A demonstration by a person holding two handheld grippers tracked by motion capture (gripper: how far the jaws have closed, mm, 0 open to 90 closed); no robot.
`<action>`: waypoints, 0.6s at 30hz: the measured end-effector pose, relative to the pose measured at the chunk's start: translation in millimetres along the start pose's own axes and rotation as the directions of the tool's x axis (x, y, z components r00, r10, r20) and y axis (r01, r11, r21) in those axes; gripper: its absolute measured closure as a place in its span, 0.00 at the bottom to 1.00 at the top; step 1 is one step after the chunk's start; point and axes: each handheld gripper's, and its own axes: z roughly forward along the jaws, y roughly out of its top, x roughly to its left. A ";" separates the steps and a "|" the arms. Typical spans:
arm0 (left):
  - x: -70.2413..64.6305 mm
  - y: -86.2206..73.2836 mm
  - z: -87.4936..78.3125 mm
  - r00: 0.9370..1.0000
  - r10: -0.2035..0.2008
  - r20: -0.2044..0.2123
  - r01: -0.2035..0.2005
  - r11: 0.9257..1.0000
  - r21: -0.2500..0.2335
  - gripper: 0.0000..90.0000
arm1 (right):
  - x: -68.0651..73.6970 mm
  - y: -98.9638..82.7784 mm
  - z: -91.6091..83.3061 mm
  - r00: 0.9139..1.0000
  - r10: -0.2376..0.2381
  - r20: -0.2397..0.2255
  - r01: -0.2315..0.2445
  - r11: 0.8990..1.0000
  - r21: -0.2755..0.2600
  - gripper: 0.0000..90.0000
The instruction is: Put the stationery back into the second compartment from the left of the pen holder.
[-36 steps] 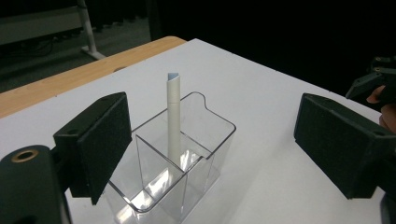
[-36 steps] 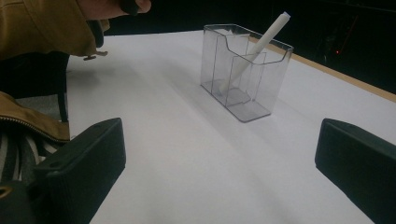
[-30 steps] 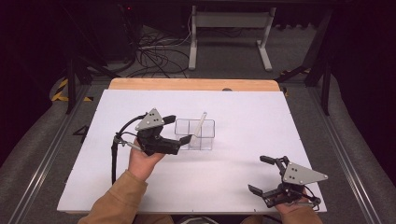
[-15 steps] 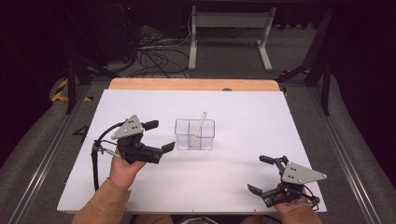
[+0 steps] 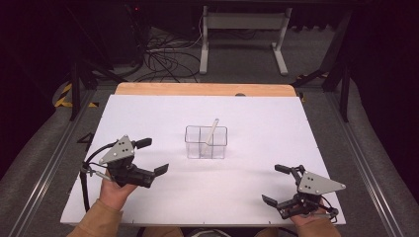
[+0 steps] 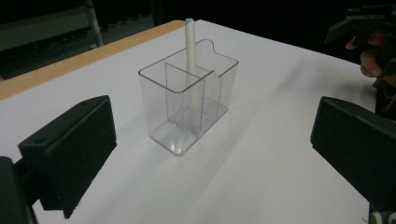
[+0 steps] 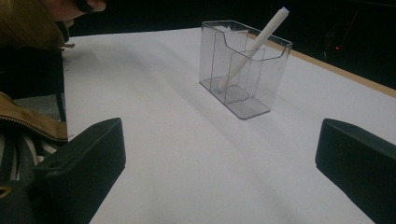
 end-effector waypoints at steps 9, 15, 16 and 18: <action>5.9 -23.2 -10.6 0.999 -0.040 0.008 0.040 0.999 0.015 0.01 | 0.1 -0.4 0.0 1.000 0.003 0.002 -0.003 1.000 0.001 0.02; 11.4 -41.4 -14.1 0.993 -0.113 0.032 0.113 0.994 -0.011 0.02 | 0.1 -0.9 0.9 1.000 0.003 0.000 -0.003 1.000 0.006 0.02; 11.4 -41.4 -14.1 0.993 -0.113 0.032 0.113 0.994 -0.011 0.02 | 0.1 -1.0 0.8 1.000 0.002 0.000 -0.002 1.000 0.006 0.02; 12.3 -46.1 -16.1 0.995 -0.103 0.016 0.104 0.995 -0.013 0.02 | -0.1 -1.1 0.7 1.000 0.003 0.002 -0.003 1.000 0.006 0.02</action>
